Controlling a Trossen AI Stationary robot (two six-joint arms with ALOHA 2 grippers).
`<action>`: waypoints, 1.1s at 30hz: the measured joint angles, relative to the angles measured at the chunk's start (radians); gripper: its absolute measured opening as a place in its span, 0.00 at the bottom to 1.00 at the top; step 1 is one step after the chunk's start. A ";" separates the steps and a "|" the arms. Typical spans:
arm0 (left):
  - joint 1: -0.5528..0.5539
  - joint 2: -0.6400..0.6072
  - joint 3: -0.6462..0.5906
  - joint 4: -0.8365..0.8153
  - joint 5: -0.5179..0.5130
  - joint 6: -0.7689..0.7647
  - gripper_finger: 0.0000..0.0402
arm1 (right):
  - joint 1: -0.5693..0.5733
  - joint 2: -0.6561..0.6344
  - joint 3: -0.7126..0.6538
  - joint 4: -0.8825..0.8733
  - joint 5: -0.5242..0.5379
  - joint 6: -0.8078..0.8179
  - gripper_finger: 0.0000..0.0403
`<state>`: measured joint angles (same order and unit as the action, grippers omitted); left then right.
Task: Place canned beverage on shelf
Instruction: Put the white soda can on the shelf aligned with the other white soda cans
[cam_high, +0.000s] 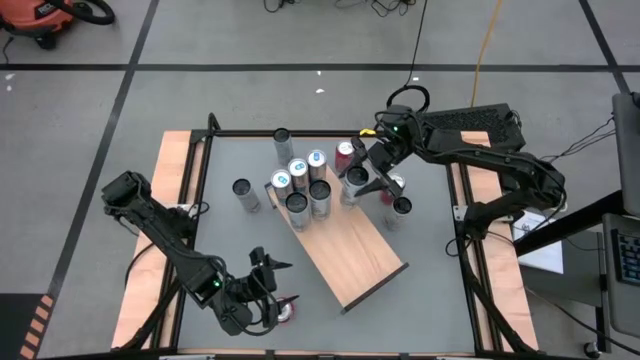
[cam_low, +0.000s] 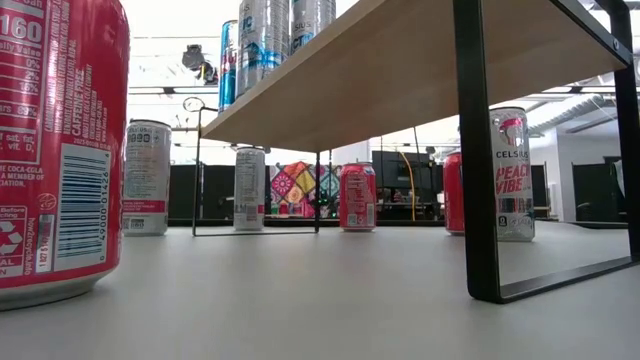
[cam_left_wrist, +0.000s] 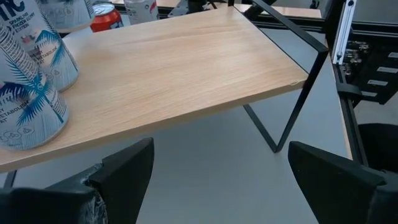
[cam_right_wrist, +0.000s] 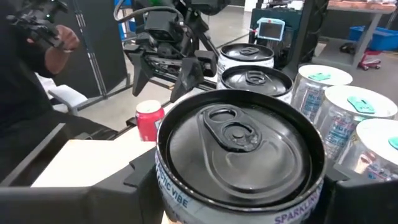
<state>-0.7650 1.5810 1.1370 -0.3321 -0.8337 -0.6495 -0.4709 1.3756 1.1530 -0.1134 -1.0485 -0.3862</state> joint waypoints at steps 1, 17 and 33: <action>0.000 0.000 0.000 0.000 0.000 0.000 0.92 | 0.000 0.005 0.000 0.005 0.000 0.000 0.57; 0.005 0.000 0.000 -0.019 -0.001 0.001 0.92 | 0.001 0.015 0.000 0.036 0.035 -0.052 0.57; 0.014 0.001 0.000 -0.022 -0.001 0.002 0.92 | 0.002 0.080 0.000 0.108 0.057 0.011 0.57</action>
<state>-0.7513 1.5818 1.1370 -0.3539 -0.8344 -0.6472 -0.4690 1.4552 1.1530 -0.0052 -0.9916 -0.3750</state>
